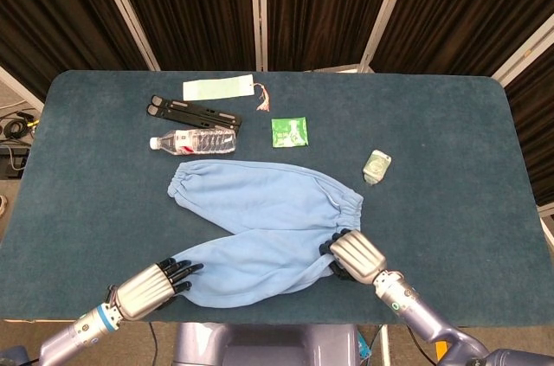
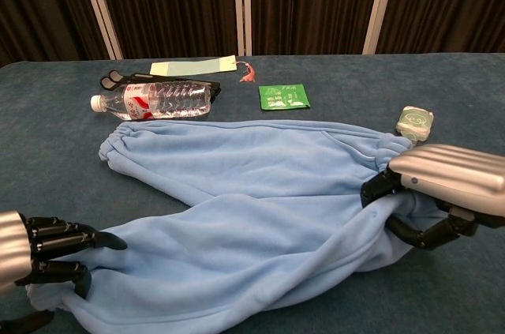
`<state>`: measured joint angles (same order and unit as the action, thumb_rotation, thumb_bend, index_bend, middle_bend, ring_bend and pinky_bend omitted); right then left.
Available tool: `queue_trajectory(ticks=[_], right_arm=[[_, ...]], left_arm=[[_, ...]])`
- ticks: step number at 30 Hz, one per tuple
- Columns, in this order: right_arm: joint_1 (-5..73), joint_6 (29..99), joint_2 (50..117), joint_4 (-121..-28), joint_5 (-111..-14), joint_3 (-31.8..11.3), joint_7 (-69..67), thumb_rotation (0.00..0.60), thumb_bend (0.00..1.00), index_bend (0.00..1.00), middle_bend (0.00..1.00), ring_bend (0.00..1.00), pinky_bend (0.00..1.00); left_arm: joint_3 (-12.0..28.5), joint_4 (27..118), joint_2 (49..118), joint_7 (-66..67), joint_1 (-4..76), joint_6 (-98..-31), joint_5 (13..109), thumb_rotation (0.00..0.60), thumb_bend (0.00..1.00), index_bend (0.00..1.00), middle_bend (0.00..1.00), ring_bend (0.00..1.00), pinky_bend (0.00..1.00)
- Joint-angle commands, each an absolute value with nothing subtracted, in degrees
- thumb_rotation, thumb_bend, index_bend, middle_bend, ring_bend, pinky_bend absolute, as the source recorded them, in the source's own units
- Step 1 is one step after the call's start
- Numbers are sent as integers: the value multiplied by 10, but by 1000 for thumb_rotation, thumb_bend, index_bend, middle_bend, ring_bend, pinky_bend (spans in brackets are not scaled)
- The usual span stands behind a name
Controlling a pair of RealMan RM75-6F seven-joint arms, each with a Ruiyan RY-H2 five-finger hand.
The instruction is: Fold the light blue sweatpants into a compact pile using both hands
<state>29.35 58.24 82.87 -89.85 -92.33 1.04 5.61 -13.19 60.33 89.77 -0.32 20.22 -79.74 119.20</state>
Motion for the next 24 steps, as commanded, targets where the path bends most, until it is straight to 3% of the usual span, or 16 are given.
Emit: queue_trajectory(ticks=[1, 12, 24], right_arm=[[294, 584, 825, -902, -925, 12, 53, 600, 548, 606, 594, 481, 459], [306, 584, 790, -917, -967, 41, 24, 600, 548, 617, 602, 488, 465], [329, 610, 729, -928, -1094, 106, -10, 600, 554, 638, 623, 505, 470]], left_arm=[[-131, 610, 895, -9, 202, -800, 1183, 600, 476, 468, 153, 231, 403], [-132, 635, 878, -65, 199, -834, 1157, 600, 483, 700, 389, 424, 531], [-172, 657, 815, -84, 175, -893, 1176, 600, 485, 718, 400, 430, 533]])
